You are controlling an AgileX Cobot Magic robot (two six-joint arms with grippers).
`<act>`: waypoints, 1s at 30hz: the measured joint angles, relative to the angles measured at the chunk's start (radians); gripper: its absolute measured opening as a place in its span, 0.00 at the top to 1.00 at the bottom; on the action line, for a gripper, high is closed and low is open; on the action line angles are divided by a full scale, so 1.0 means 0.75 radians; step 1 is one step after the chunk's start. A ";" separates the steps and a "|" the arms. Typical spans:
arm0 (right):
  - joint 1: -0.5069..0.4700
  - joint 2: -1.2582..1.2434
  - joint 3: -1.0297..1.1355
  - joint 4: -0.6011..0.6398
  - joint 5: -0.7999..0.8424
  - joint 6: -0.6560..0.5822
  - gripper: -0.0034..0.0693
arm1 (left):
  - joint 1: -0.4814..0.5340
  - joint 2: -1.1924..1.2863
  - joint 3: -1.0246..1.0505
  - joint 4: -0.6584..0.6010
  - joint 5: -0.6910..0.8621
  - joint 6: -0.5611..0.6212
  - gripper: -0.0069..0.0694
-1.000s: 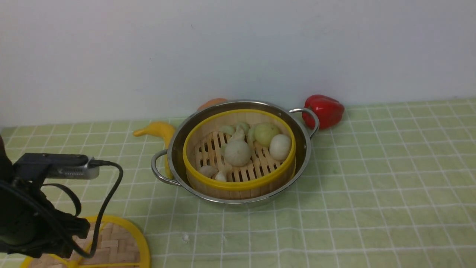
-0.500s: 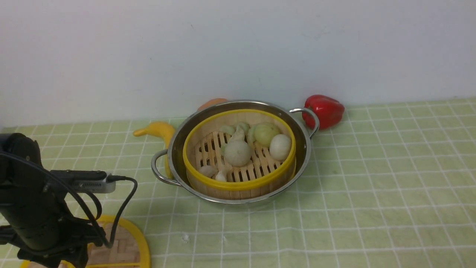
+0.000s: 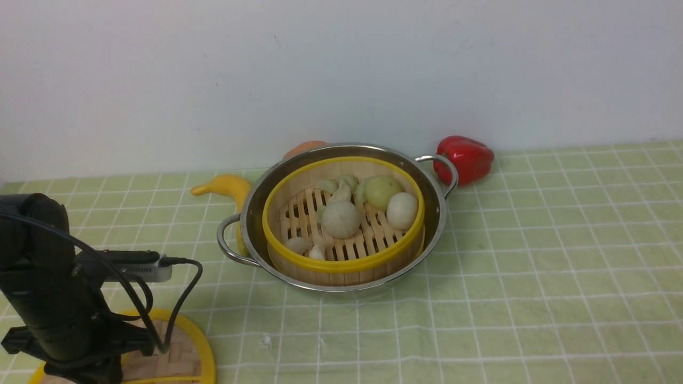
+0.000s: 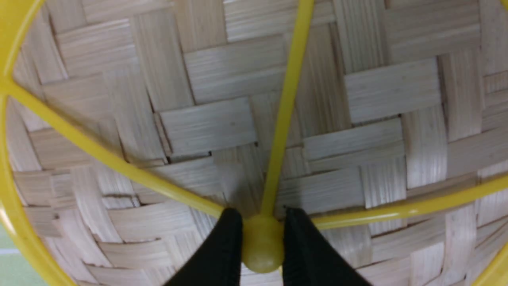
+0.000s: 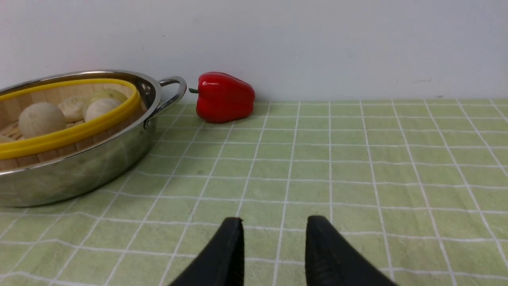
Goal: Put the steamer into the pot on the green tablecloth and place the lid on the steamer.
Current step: 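Grasp the bamboo steamer lid lying on the table by its centre knob, then place the yellow bamboo steamer lid onto the steamer in the pot with the left gripper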
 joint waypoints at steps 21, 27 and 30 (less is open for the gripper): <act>0.000 0.000 0.000 0.000 -0.002 0.000 0.62 | -0.076 -0.238 -0.662 -0.100 0.285 0.502 0.75; 0.000 0.000 0.000 0.000 -0.003 0.000 0.62 | -0.339 -0.128 -0.864 -0.161 0.250 0.808 0.75; 0.000 0.000 0.000 0.000 -0.003 0.000 0.62 | -0.438 -0.057 -0.924 -0.164 0.199 0.902 0.75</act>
